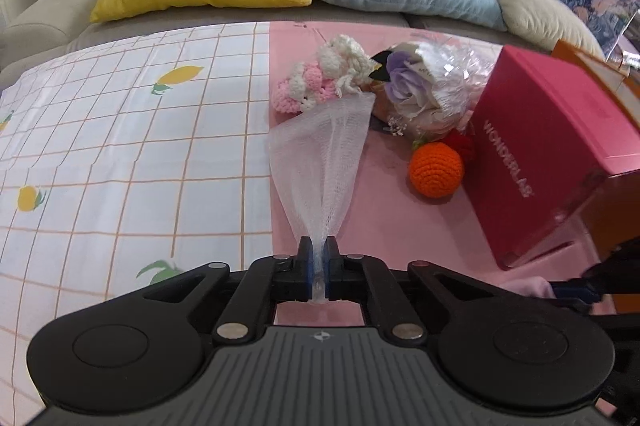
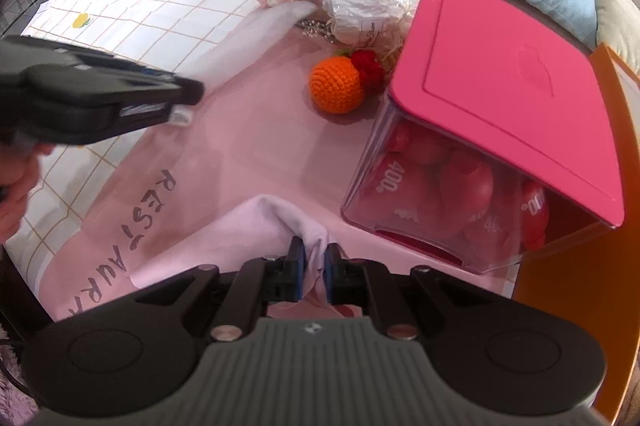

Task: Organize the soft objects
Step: 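Carry the pink cloth and mesh bag into the orange box and open both grippers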

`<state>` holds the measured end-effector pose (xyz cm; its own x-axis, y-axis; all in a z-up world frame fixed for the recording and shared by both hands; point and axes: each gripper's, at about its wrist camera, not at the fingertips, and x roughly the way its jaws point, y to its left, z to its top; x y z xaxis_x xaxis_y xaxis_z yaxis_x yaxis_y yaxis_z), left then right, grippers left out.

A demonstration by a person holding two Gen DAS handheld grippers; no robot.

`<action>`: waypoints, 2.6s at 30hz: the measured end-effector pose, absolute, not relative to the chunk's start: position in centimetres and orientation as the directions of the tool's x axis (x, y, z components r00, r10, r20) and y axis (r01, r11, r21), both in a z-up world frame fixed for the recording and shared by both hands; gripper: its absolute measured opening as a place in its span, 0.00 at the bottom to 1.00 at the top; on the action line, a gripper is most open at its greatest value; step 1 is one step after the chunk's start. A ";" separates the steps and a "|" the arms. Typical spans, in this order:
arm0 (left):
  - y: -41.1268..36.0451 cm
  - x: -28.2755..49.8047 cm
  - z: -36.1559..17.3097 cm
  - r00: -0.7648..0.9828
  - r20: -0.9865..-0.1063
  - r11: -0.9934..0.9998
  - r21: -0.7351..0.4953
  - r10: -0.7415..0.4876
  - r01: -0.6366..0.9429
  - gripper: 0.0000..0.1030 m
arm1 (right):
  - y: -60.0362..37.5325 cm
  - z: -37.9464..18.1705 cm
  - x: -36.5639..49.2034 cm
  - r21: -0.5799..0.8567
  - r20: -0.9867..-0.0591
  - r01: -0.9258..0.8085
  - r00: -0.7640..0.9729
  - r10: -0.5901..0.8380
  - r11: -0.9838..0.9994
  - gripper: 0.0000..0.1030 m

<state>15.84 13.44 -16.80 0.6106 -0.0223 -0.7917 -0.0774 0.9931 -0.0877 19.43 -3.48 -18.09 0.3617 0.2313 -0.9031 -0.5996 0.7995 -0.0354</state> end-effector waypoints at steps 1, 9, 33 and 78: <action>13.4 15.3 -16.2 0.616 -0.788 0.992 -0.098 -0.030 -0.077 0.04 | -3.7 -17.8 19.3 -0.027 -0.900 -0.600 0.363 0.242 0.799 0.07; 10.9 11.1 -11.6 0.670 -0.737 0.991 -0.131 -0.085 -0.019 0.04 | -5.2 -14.8 17.8 -0.034 -0.860 -0.596 0.426 0.280 0.802 0.06; -1.6 10.8 -1.9 0.705 -0.625 0.942 -0.212 -0.336 0.261 0.04 | -20.9 -4.1 15.5 0.036 -0.640 -0.259 0.736 0.221 0.965 0.06; -9.7 24.1 -7.4 0.468 -0.752 0.878 -0.324 -0.464 0.351 0.78 | -27.8 -12.6 25.1 -0.039 -0.821 -0.074 0.571 0.010 0.997 0.53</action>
<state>24.10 -9.66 -7.37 0.4684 -0.4643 -0.7517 0.3515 0.8785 -0.3236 25.07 -27.84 -12.55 0.5706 0.0102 -0.8212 -0.0737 0.9965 -0.0389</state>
